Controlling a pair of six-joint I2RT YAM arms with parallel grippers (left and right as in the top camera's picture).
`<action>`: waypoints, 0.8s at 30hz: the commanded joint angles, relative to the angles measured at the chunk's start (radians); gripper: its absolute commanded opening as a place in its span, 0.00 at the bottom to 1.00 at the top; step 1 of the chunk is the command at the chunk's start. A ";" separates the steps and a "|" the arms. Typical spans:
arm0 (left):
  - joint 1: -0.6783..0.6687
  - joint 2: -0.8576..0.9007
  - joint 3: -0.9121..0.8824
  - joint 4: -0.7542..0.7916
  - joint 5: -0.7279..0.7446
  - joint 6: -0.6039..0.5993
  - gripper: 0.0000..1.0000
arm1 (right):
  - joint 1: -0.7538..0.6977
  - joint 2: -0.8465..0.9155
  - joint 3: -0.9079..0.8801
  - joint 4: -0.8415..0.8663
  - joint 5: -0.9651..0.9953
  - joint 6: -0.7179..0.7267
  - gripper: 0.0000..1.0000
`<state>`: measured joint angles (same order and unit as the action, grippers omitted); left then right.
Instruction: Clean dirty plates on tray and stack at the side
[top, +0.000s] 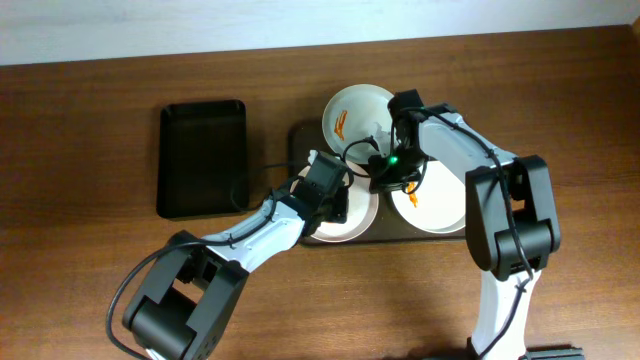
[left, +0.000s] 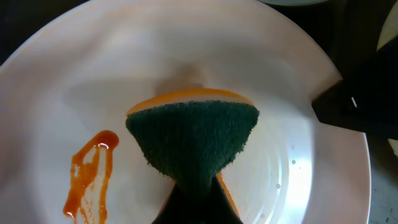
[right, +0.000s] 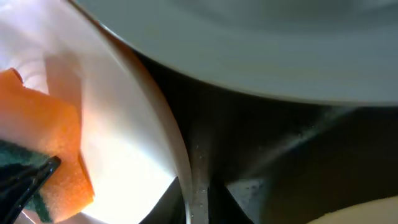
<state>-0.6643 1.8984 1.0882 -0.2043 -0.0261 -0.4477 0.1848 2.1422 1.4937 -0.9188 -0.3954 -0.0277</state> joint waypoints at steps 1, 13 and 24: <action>0.008 0.000 -0.005 0.013 0.004 -0.009 0.00 | 0.014 0.009 -0.038 0.011 0.014 0.010 0.08; 0.040 -0.071 -0.005 0.060 0.023 0.021 0.05 | 0.066 0.009 -0.059 0.082 0.042 0.081 0.04; 0.041 -0.061 -0.006 0.009 -0.034 0.003 0.00 | 0.065 0.005 0.134 -0.194 0.367 0.155 0.04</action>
<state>-0.6258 1.8553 1.0851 -0.2012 -0.0429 -0.4332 0.2432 2.1338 1.5944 -1.0962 -0.1425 0.1280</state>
